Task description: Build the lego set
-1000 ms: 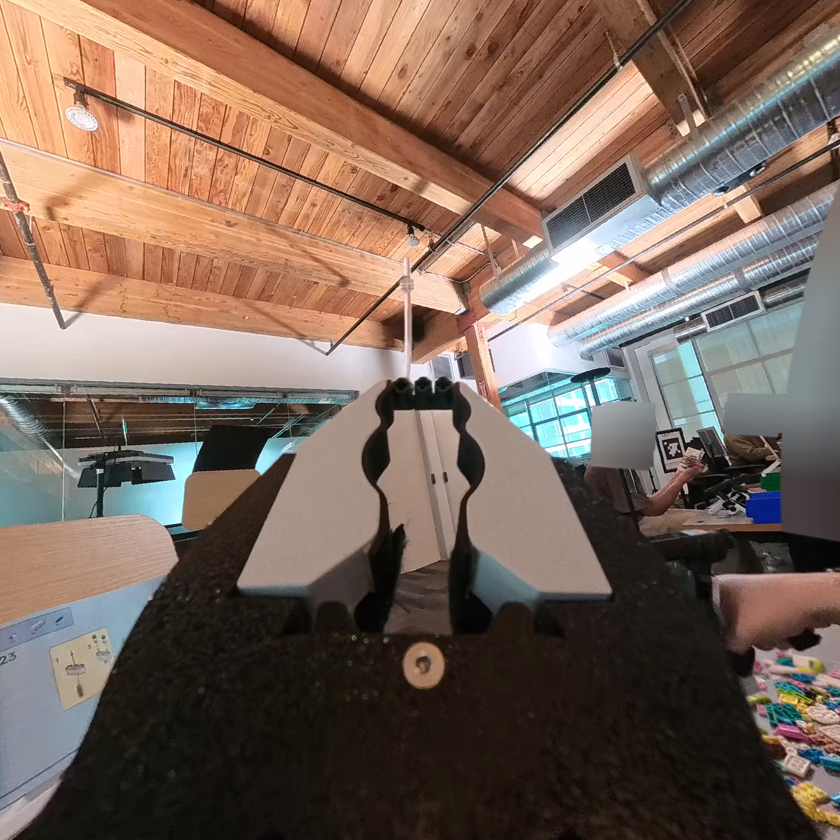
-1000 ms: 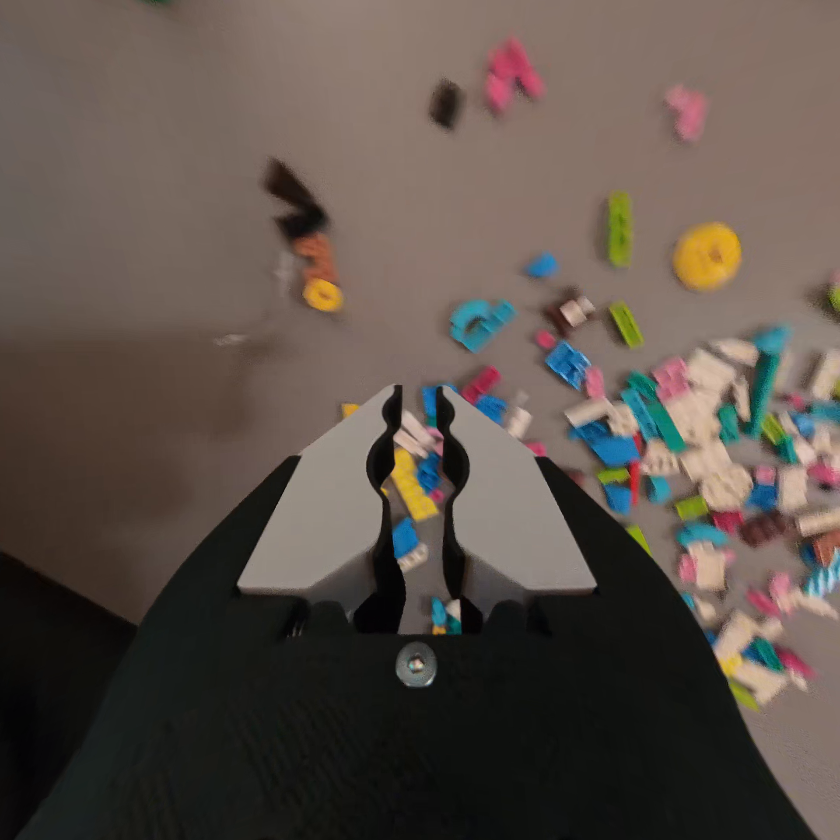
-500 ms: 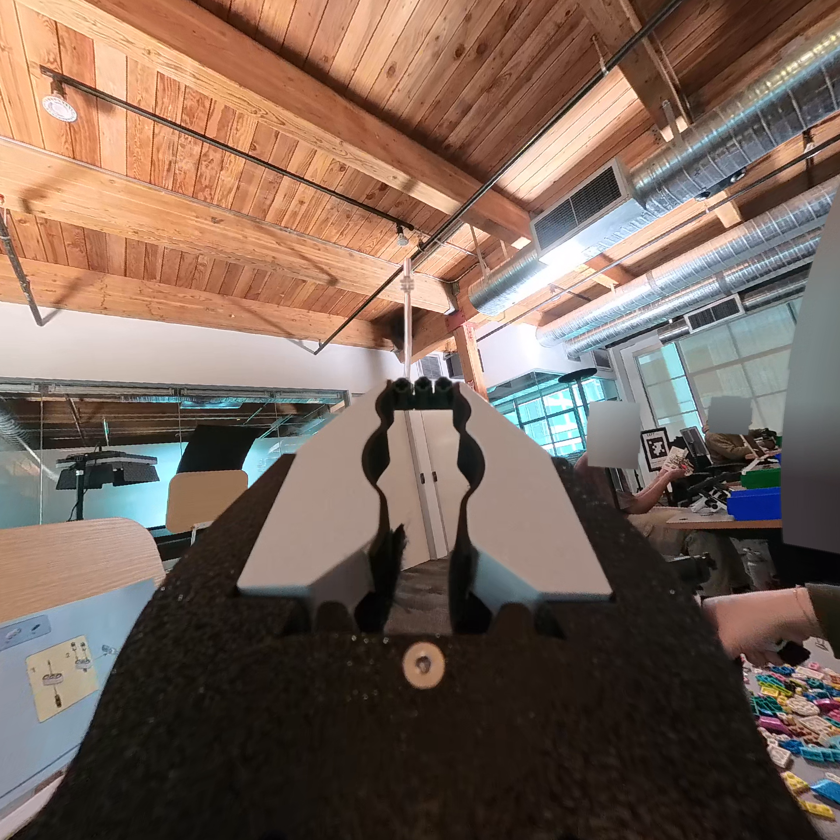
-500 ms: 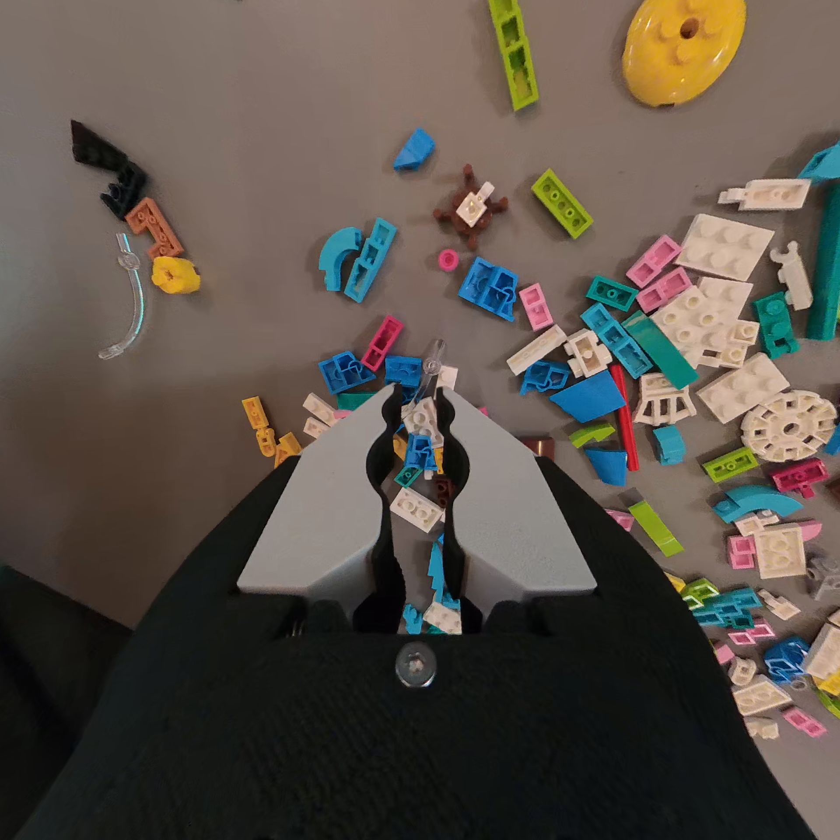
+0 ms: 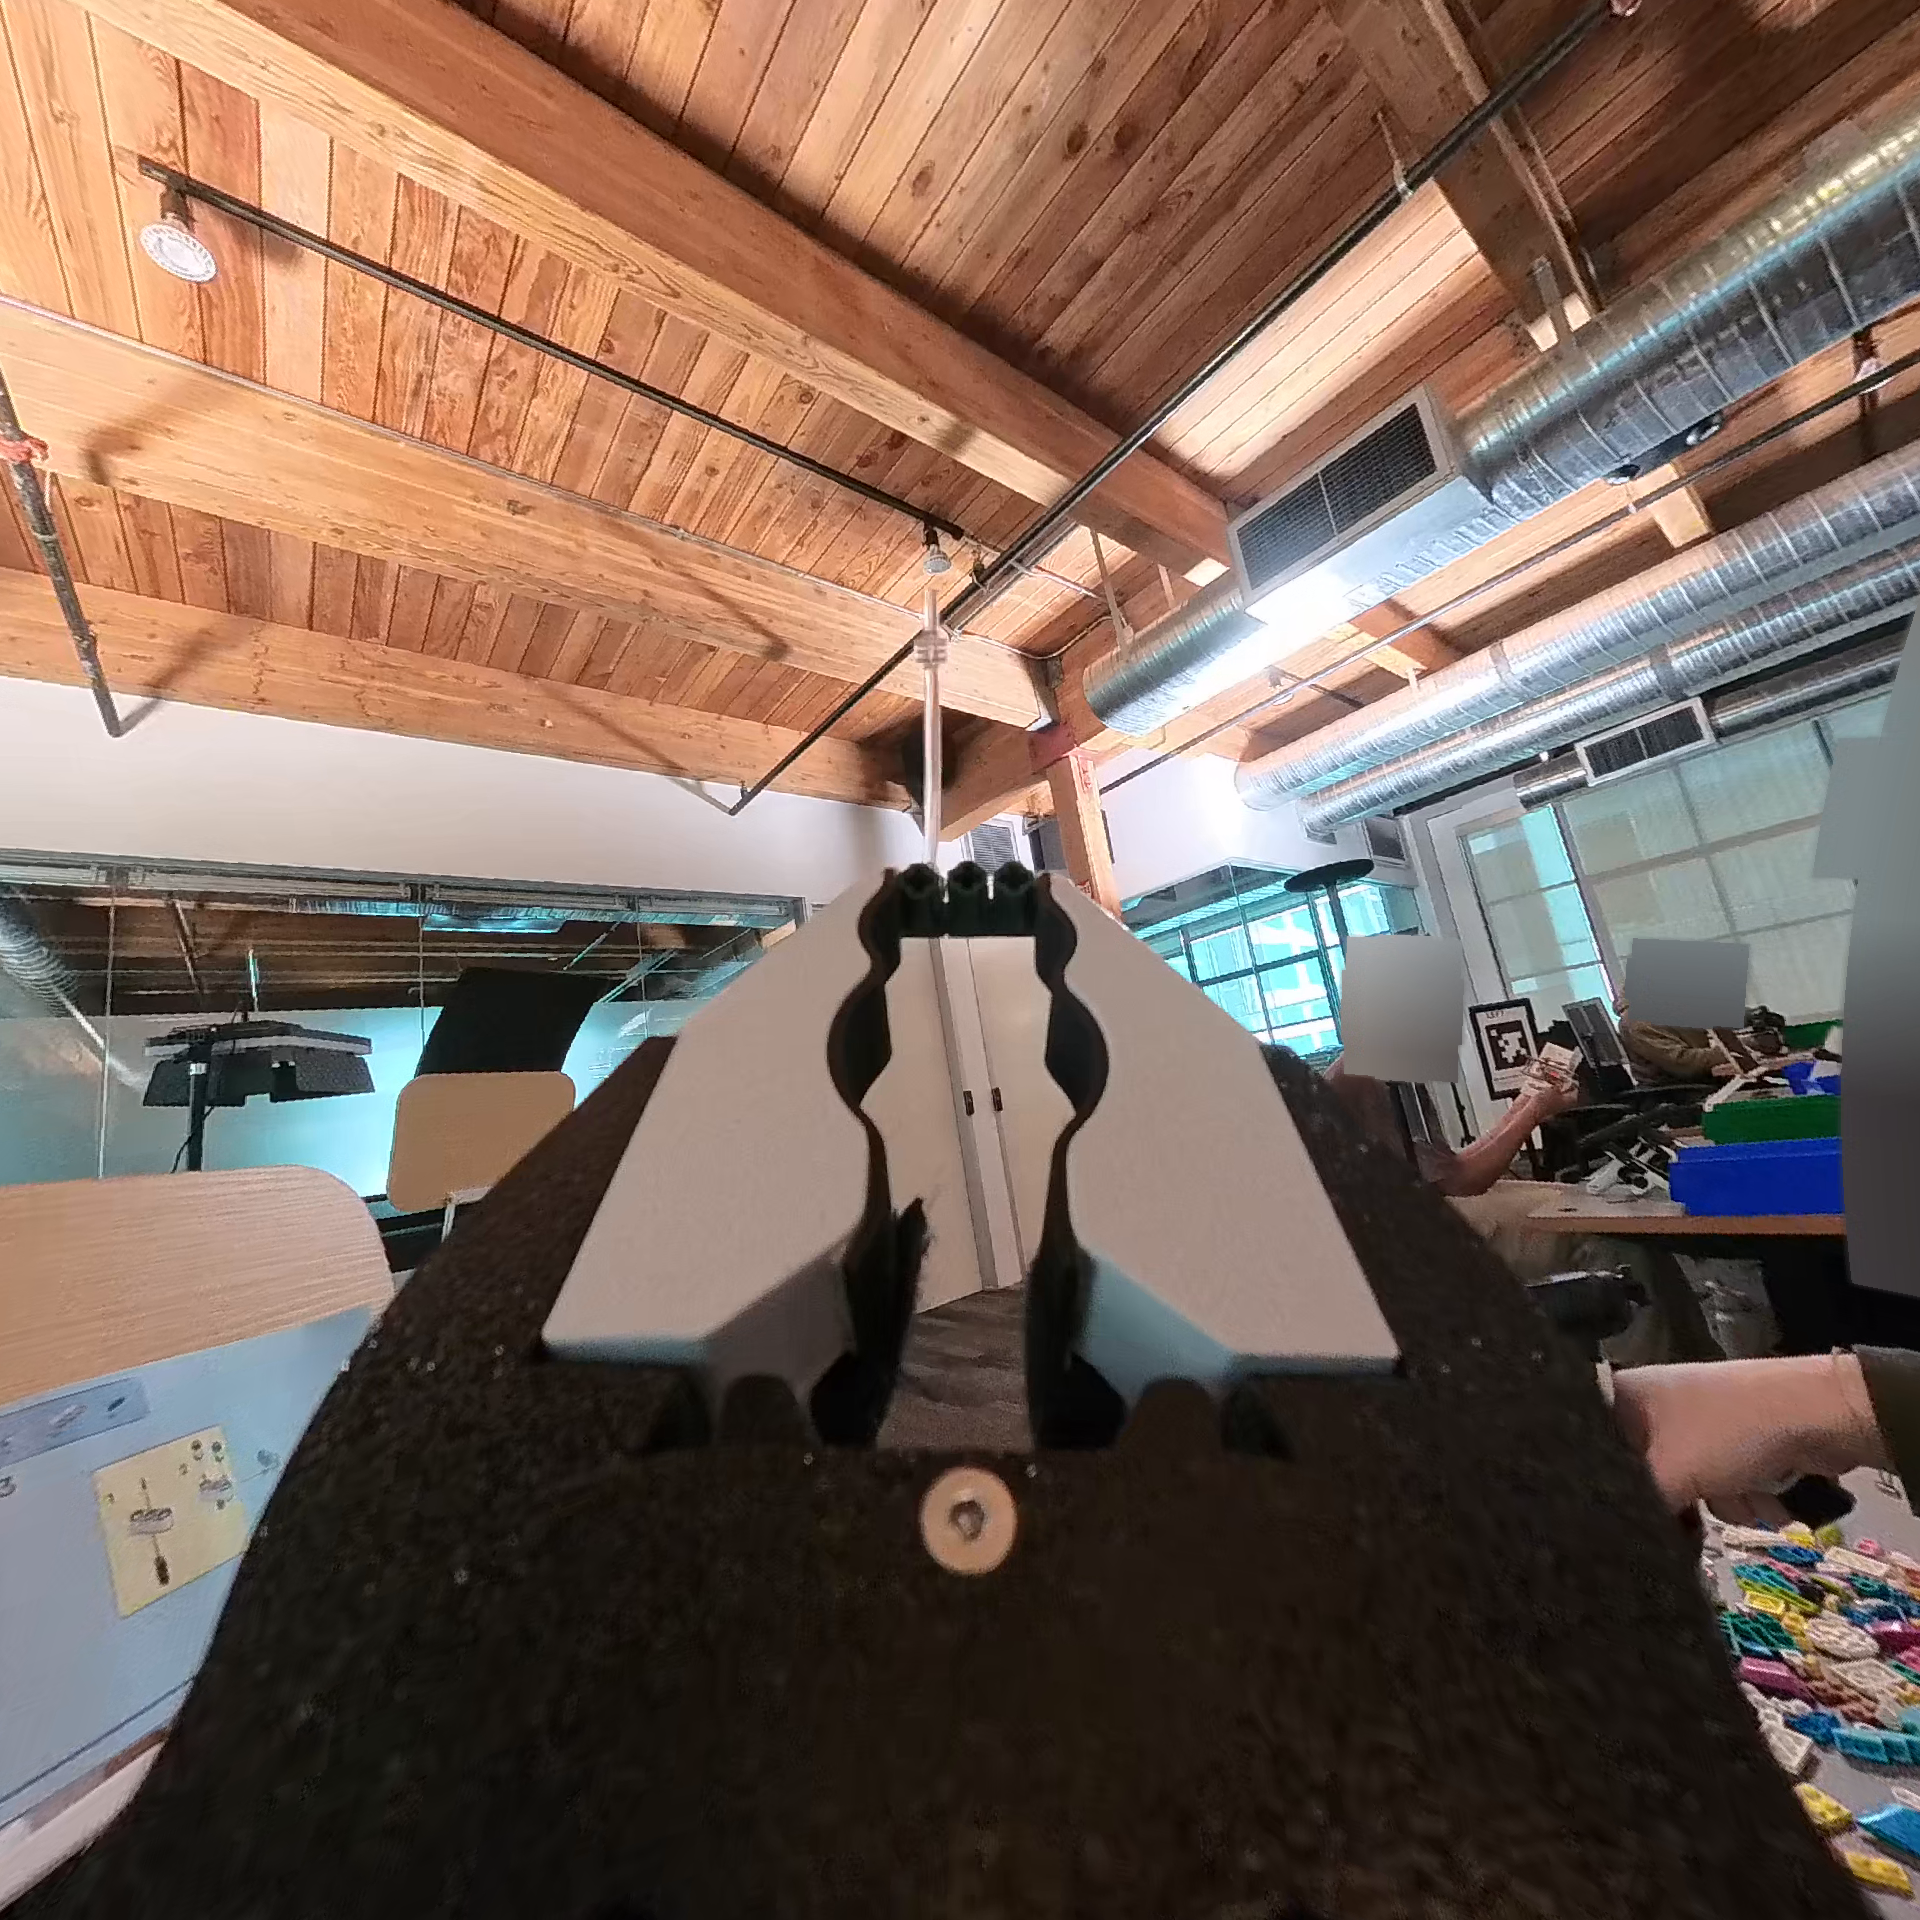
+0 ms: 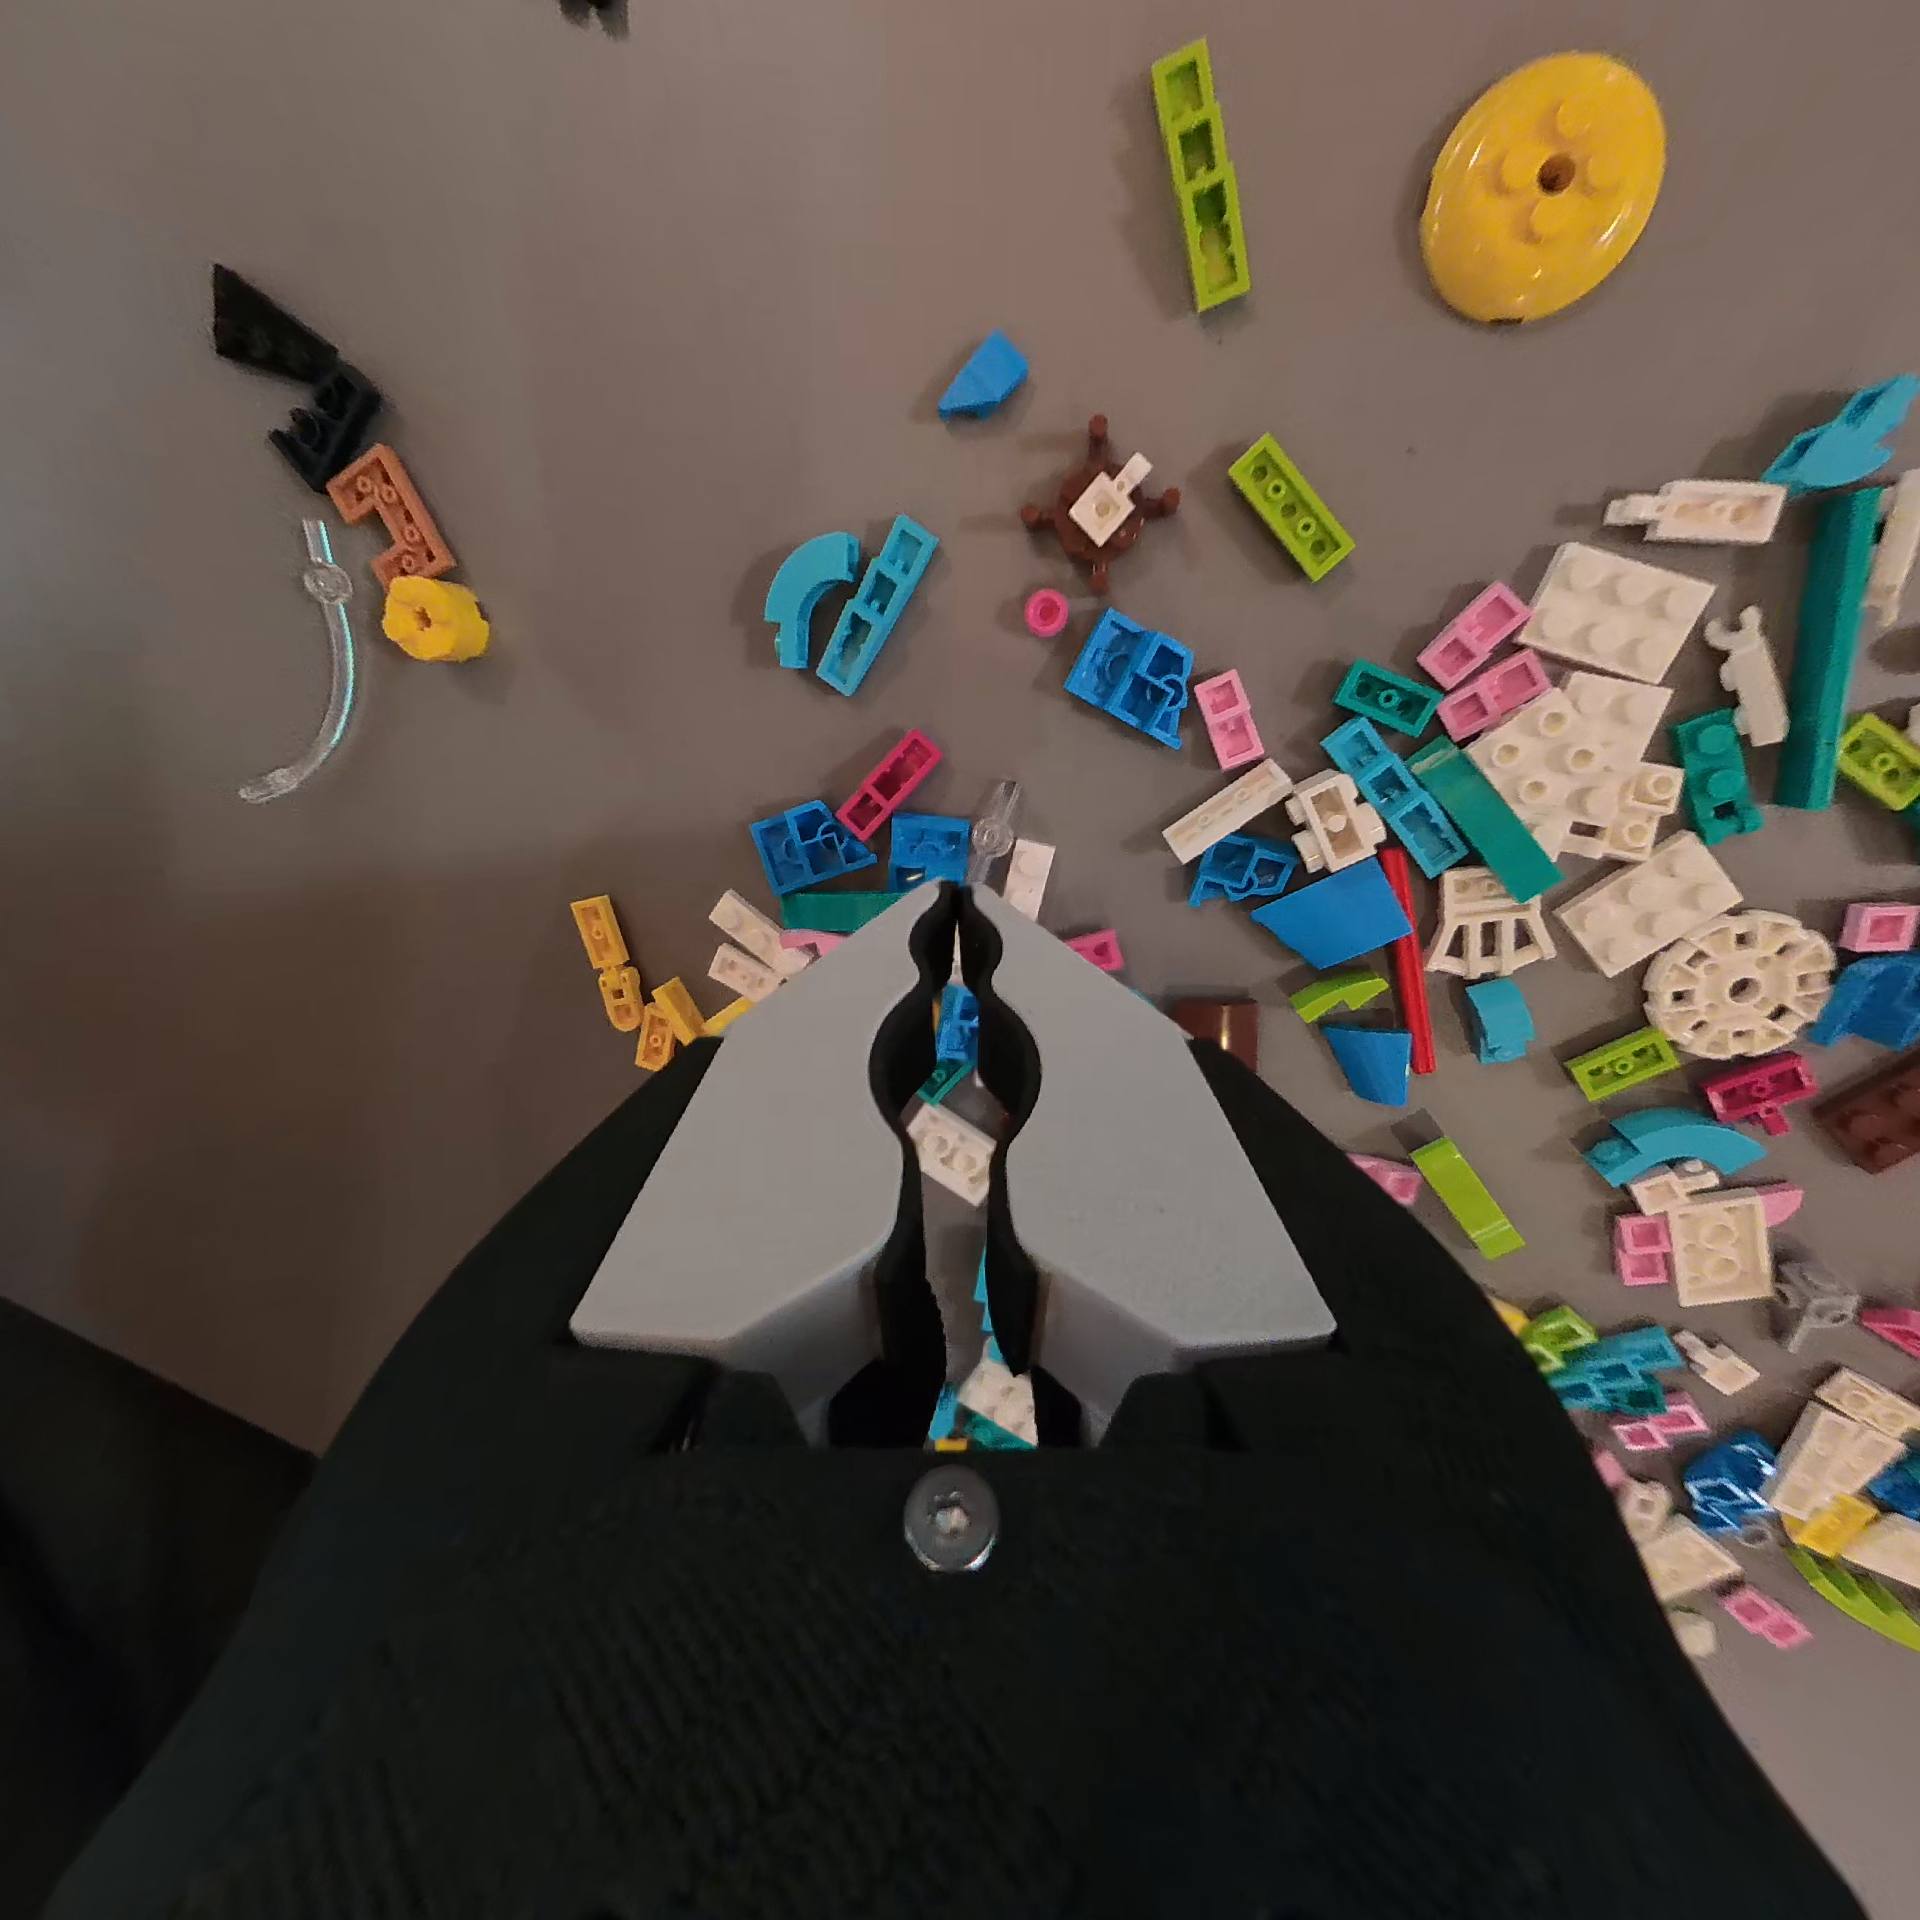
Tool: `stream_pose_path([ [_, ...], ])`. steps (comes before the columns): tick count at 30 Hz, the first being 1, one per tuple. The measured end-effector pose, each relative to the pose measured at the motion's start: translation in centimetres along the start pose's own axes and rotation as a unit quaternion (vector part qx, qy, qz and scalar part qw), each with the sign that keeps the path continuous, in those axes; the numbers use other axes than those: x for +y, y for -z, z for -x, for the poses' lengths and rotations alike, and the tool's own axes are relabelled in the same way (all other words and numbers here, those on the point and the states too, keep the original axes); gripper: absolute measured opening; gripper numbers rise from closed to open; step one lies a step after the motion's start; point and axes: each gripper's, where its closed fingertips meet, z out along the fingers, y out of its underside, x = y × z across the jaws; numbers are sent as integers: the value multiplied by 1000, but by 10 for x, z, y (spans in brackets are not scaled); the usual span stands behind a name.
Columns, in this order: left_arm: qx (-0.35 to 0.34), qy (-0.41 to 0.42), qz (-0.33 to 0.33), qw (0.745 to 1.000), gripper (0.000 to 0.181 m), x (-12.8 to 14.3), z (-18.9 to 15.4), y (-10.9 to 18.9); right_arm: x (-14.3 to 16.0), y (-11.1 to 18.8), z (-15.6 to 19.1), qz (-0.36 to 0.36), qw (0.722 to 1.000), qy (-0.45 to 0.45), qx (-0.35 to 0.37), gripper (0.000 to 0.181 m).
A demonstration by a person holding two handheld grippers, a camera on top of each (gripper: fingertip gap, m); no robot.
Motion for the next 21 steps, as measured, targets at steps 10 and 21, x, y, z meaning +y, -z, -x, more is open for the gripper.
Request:
stream_pose_path([
  [10, -1, 1, -2, 1000, 23, -2, 1, 2, 11, -10, -2, 21, 1000, -7, 19, 5],
  [21, -2, 2, -3, 1000, 23, -1, 2, 2, 2, -4, 3, 5, 1000, 7, 22, 0],
])
